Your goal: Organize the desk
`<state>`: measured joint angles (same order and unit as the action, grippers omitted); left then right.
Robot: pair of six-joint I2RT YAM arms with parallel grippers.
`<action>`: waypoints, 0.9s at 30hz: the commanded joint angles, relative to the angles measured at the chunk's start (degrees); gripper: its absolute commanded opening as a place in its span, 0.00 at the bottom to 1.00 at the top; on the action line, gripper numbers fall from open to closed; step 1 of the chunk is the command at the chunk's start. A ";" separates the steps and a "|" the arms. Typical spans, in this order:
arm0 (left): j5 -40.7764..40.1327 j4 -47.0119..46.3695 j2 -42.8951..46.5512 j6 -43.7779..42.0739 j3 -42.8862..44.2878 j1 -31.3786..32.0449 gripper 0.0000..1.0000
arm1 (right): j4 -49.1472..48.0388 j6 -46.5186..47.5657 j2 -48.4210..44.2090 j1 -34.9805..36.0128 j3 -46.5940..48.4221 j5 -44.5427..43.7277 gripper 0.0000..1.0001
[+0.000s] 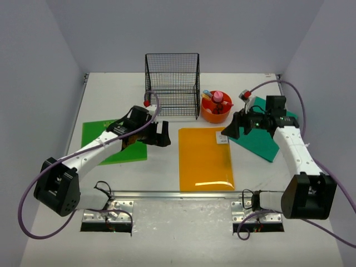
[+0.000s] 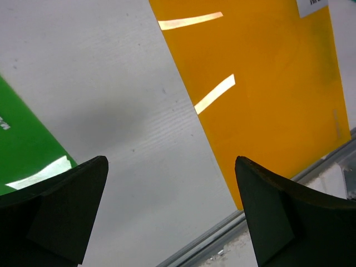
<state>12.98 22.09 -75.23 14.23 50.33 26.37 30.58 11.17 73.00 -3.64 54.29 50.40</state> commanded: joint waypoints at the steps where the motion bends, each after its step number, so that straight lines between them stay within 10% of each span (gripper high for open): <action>1: 8.01 -7.75 -1.00 3.96 -2.54 -0.53 0.94 | -0.36 -14.42 -1.97 -3.14 -10.30 2.39 0.82; 27: 23.36 -26.32 -29.50 17.42 -3.86 3.82 0.85 | -2.84 -21.48 18.17 -14.34 -19.02 -0.35 0.86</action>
<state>35.02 1.38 -99.52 28.55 46.87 27.24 28.85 -8.66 87.56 -17.87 32.88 50.69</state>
